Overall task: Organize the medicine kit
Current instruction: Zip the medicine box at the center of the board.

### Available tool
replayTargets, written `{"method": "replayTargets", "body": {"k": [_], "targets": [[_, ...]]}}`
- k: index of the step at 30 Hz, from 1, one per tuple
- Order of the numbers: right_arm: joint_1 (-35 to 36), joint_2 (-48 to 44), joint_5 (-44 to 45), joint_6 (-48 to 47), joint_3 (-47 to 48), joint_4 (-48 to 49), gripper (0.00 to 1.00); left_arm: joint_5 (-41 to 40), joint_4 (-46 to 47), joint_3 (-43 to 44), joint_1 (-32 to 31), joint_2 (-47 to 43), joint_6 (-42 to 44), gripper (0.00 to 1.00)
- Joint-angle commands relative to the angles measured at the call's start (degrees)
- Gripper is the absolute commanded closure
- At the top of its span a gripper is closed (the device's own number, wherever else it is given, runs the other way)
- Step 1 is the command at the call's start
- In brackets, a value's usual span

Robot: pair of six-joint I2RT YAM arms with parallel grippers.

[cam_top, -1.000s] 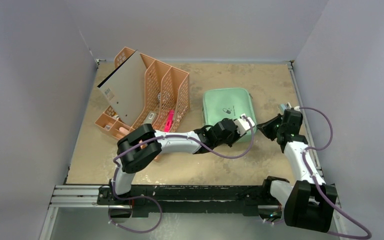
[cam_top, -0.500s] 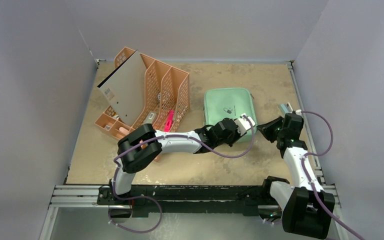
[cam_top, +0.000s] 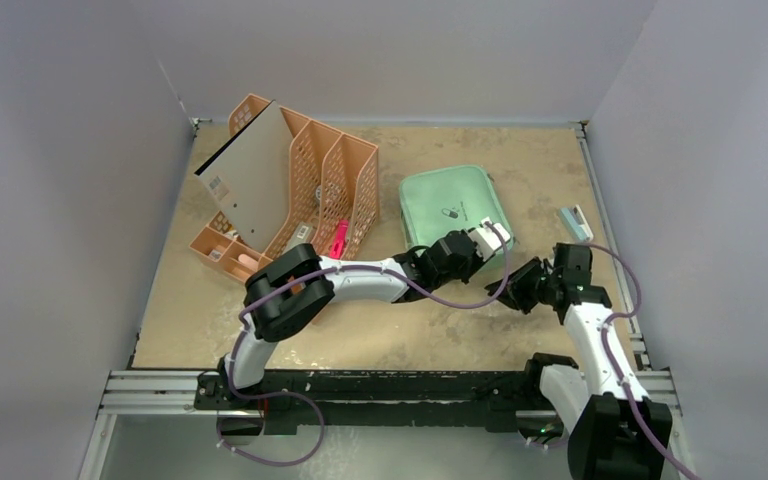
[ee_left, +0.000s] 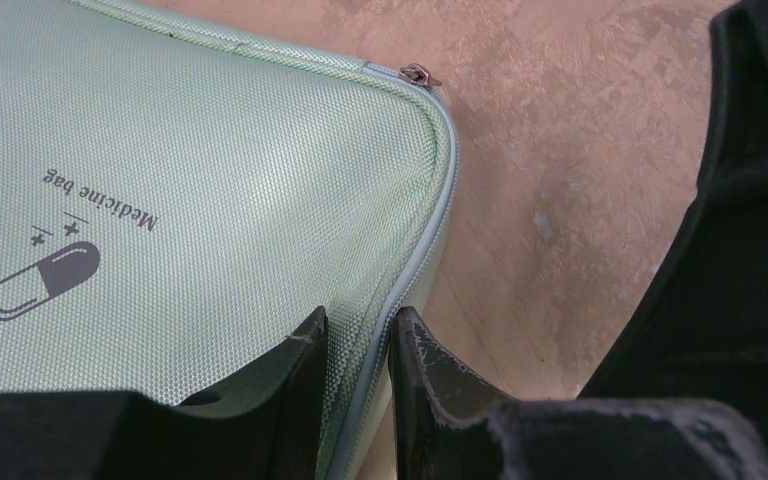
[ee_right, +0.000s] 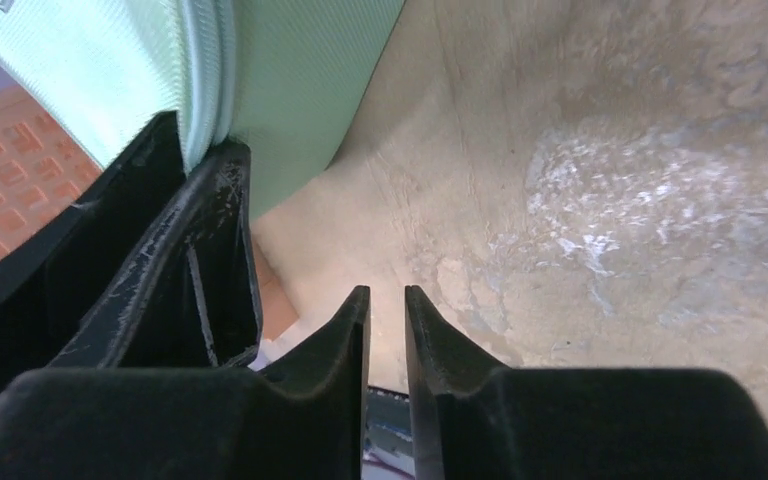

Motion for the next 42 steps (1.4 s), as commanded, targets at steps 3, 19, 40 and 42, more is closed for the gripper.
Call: {"method": "replayTargets", "body": {"k": [3,19,40,42], "targets": [[-0.03,0.19,12.51,-7.69,9.93,-1.47,0.77,-2.02,-5.80,-3.51,1.19,1.22,-1.75,0.75],[-0.38,9.08,21.99,-67.09,15.99,10.37,0.85,1.79,-4.16,-6.65,1.19,-1.19,-0.21,0.75],[-1.26,23.91,2.08,-98.48,19.32,7.52,0.61,5.82,-3.29,-8.77,1.37,-2.07,0.67,0.75],[-1.32,25.17,1.18,-102.14,20.87,4.81,0.61,5.85,-3.18,-8.66,1.34,-2.15,0.43,0.75]]}}
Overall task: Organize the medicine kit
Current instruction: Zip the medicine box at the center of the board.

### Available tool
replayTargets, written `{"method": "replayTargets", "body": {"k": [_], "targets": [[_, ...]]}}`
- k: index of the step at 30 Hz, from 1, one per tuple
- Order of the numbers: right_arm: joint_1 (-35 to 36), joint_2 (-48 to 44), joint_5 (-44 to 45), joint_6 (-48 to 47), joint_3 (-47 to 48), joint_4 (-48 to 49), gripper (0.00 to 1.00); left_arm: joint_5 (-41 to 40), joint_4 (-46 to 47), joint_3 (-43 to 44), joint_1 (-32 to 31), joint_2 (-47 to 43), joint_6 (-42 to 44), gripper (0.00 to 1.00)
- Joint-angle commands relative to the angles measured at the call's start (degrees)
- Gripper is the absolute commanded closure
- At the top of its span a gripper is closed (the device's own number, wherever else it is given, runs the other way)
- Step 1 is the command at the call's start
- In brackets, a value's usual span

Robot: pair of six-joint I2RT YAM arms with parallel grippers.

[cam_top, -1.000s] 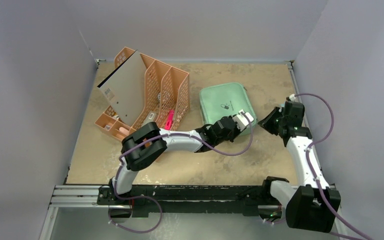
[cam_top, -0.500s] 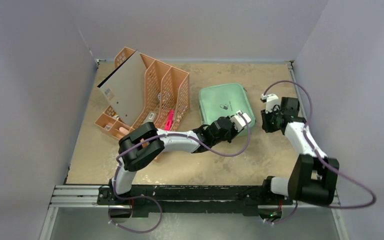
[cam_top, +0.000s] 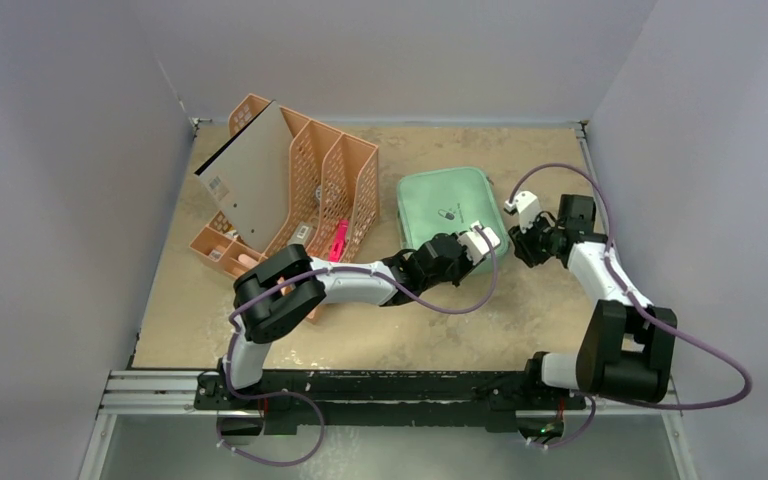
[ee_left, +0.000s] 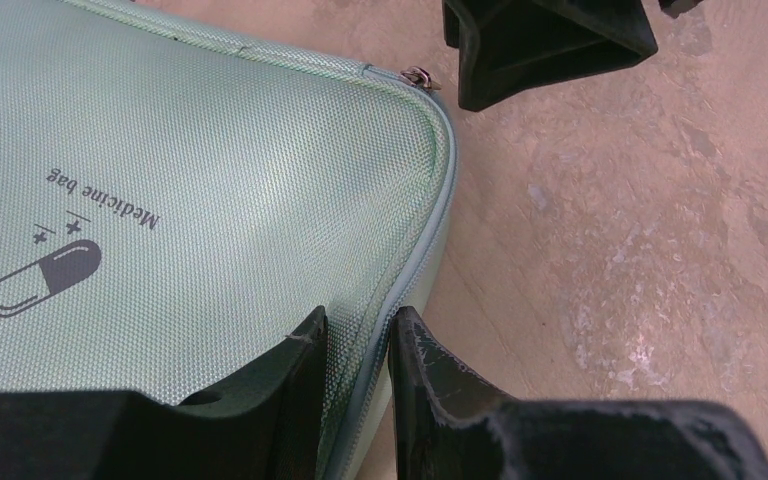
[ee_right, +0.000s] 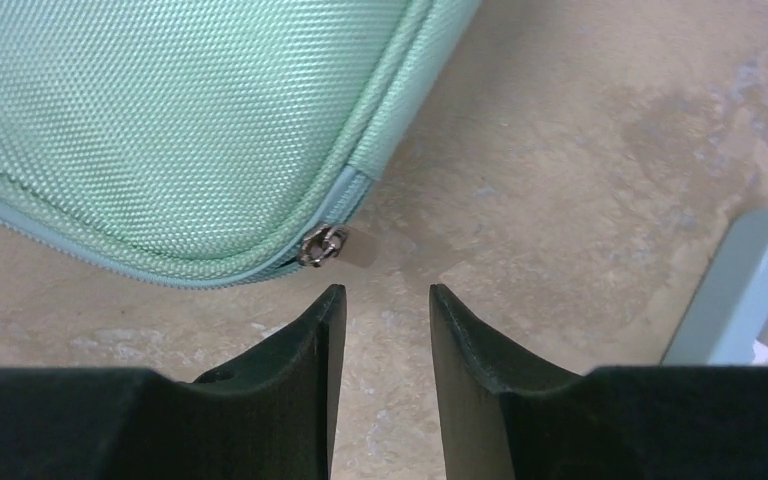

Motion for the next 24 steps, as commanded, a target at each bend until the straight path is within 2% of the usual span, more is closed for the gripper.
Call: {"method": "replayTargets", "body": {"k": [1,9,15,20,24], "targets": [[-0.10,1.96,-5.78,-8.49,2.84,-3.74,0.60,1.69,-7.94,-1.81,0.53,1.37,-1.29,0.75],[0.57,0.02,-5.22,-11.71,-3.34,8.13,0.60,2.12,-7.50,-2.09,0.54,1.93,-0.94,0.75],[1.00,-0.25,-6.31,-13.67,-3.80,10.05,0.61,2.04,-6.95,-1.72,0.54,2.30,-1.12,0.75],[1.06,-0.78,-7.04,-12.93,-5.86,15.30,0.61,1.90,-7.06,-1.56,0.54,2.14,-1.08,0.75],[1.04,0.57,-9.51,-13.27,-5.21,14.47,0.67,1.78,-7.01,-1.58,0.49,2.13,-1.17,0.75]]}}
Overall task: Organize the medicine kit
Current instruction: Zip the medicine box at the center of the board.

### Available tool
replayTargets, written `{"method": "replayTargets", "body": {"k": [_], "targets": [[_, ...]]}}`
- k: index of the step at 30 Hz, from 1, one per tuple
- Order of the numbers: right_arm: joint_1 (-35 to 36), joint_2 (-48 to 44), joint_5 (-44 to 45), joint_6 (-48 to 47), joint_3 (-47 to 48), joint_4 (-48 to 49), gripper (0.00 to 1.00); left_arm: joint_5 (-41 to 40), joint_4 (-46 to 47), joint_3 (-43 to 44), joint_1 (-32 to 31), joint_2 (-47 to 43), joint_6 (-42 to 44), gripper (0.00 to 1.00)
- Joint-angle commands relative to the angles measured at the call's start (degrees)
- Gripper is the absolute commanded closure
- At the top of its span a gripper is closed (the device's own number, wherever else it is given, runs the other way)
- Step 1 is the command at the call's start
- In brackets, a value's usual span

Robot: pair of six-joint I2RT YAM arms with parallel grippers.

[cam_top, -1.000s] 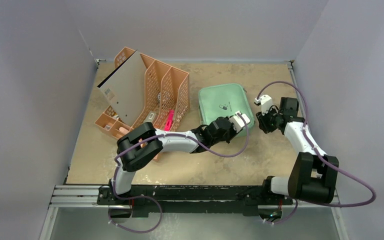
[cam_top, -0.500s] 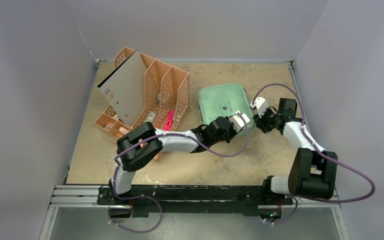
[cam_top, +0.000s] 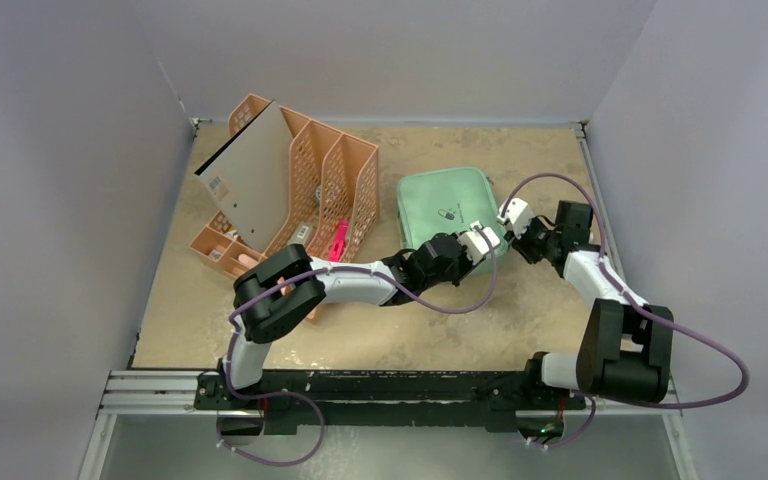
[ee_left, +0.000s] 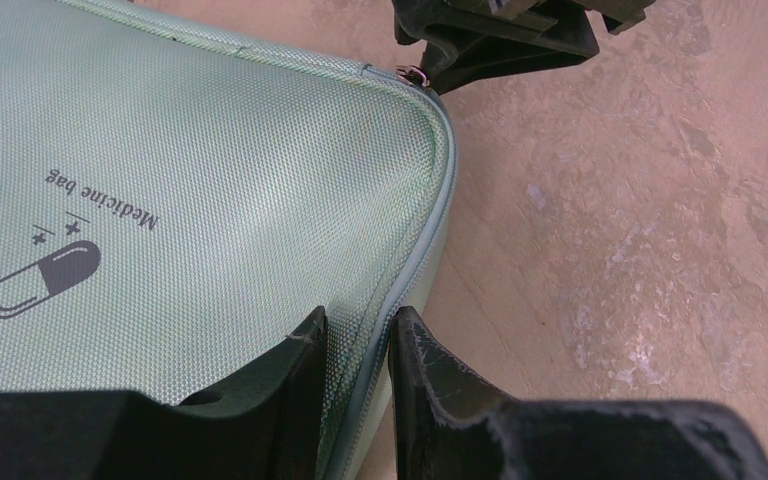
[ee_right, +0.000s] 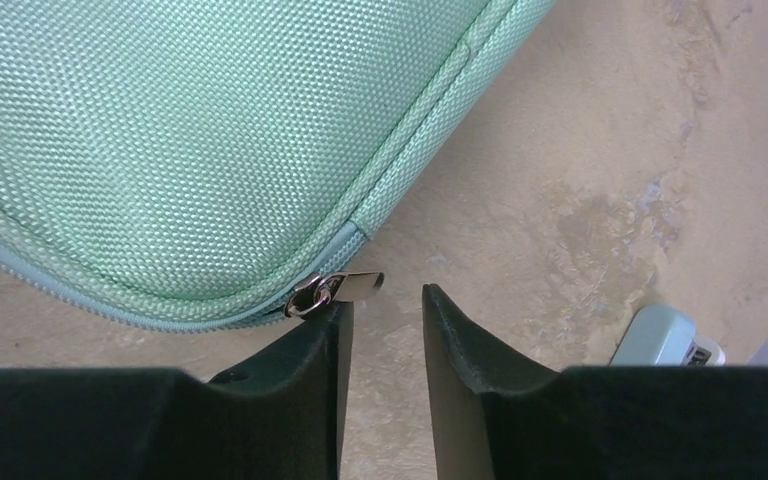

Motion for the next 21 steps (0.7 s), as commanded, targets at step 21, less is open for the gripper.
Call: {"method": "replayTargets", "body": {"k": [21], "targets": [[0.12,-0.99,-6.61,12.60,7.47,-9.09,1.00,0.33,-5.96,-1.56,0.49,3.36,-3.20,0.75]]}}
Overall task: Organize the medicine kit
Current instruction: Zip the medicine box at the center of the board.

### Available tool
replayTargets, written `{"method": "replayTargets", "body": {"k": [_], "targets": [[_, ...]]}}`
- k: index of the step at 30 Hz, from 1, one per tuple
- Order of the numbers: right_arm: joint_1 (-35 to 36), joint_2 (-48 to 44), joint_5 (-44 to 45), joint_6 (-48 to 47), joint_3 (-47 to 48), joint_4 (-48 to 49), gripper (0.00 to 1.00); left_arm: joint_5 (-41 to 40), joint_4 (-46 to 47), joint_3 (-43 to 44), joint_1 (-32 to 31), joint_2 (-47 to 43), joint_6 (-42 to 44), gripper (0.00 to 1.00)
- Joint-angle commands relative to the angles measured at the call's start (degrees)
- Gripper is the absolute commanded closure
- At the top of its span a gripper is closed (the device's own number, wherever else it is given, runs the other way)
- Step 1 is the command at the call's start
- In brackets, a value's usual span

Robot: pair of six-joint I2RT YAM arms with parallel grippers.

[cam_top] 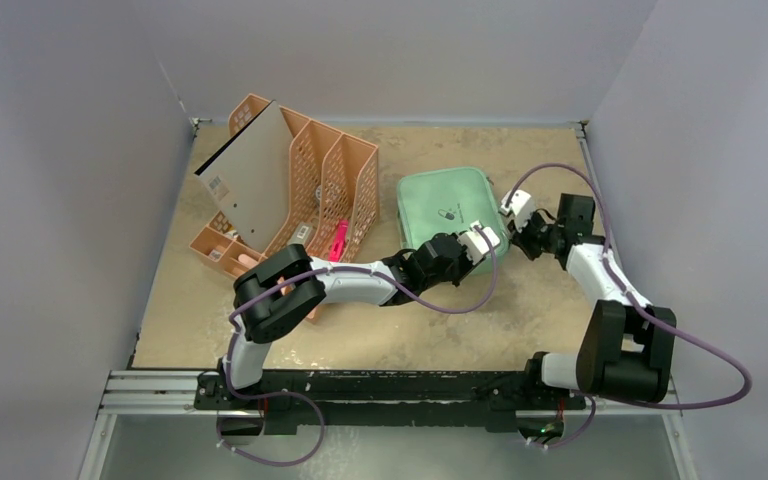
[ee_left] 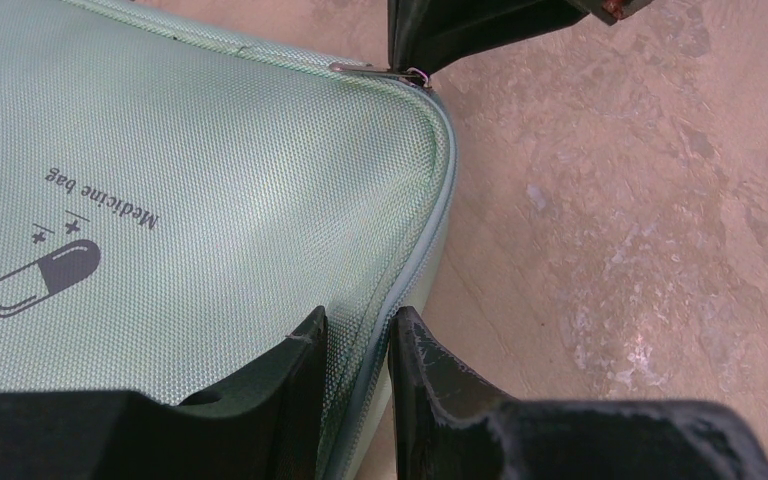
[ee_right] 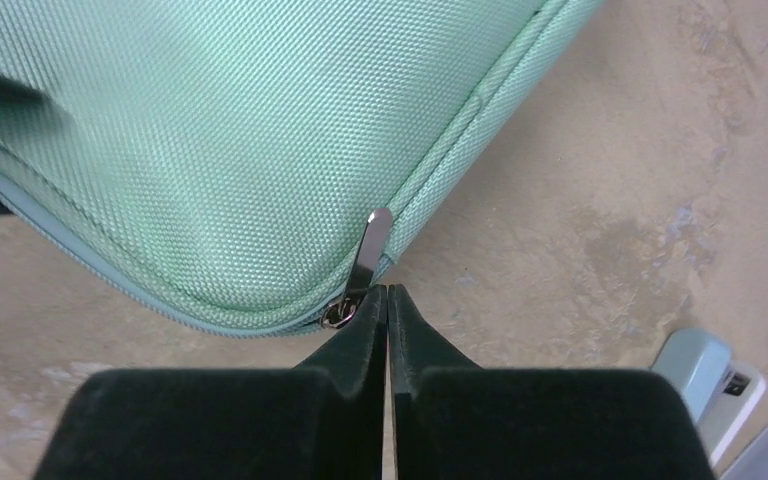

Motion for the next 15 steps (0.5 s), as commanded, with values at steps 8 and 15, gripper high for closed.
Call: {"method": "replayTargets", "body": {"k": [8,15], "targets": [[0.13,2.39,15.73,41.32,14.94,-6.62,0.92,0.30,-6.07,-2.12,0.49,2.82,-3.10,0.75],[0.04,7.26,10.00,55.96,25.01,-21.16,0.82,-0.37,-5.98,-2.19,0.40,2.70,-3.21,0.75]]}}
